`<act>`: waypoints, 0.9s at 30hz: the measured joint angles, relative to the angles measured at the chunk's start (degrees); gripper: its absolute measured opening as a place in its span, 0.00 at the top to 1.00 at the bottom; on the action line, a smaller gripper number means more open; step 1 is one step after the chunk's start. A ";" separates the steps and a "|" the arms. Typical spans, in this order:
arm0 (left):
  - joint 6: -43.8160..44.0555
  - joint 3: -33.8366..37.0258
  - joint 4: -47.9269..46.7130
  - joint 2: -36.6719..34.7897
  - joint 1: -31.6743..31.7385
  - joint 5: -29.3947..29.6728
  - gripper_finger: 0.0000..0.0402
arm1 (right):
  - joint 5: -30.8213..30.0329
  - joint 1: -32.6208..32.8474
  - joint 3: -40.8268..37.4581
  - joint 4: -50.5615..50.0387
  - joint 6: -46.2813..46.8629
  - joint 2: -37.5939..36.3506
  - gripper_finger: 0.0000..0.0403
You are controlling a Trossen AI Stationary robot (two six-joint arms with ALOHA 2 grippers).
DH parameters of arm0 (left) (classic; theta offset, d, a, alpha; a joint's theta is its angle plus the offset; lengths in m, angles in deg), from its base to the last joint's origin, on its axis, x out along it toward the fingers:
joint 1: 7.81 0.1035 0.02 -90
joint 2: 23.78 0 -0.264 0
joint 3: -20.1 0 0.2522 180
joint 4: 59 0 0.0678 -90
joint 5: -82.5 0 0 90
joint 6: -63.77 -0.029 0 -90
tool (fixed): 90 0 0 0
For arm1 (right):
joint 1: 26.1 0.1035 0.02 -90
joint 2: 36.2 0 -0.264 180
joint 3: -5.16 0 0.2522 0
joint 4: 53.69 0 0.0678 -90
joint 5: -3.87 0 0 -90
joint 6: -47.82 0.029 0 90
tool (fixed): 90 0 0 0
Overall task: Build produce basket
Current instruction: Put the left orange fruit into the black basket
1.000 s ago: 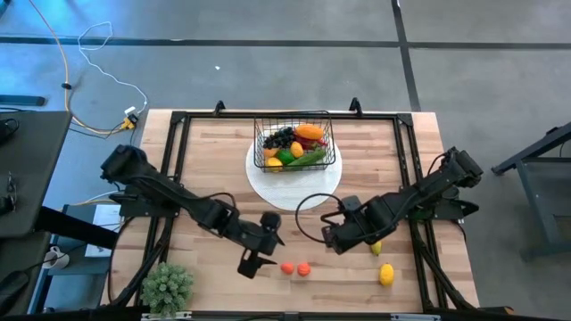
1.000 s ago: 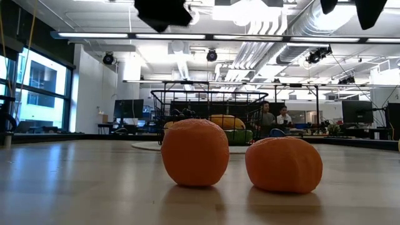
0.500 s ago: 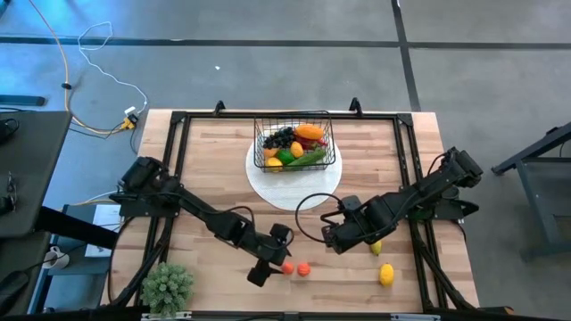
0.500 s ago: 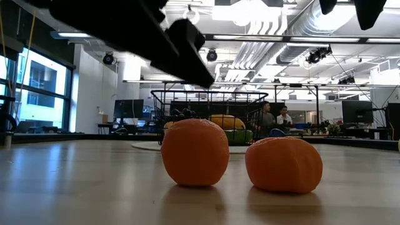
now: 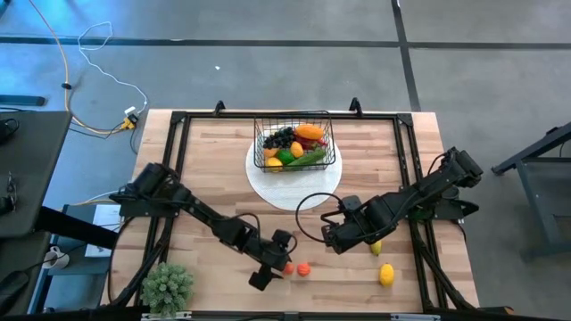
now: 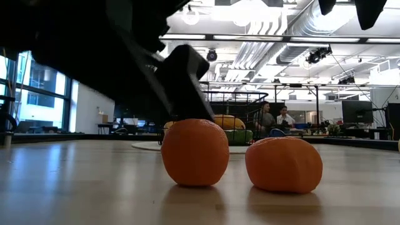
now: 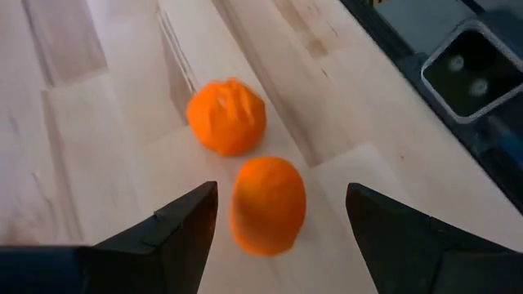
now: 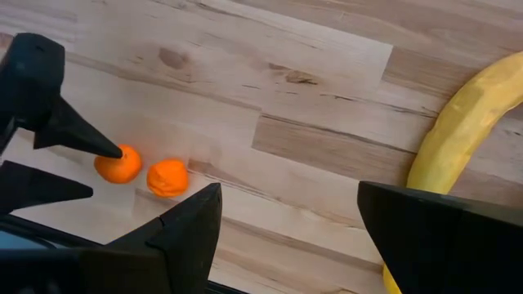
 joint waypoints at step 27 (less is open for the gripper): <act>0.66 0.00 1.10 2.33 0.02 0.00 0.81 | -0.02 0.00 0.00 0.02 1.69 0.00 0.34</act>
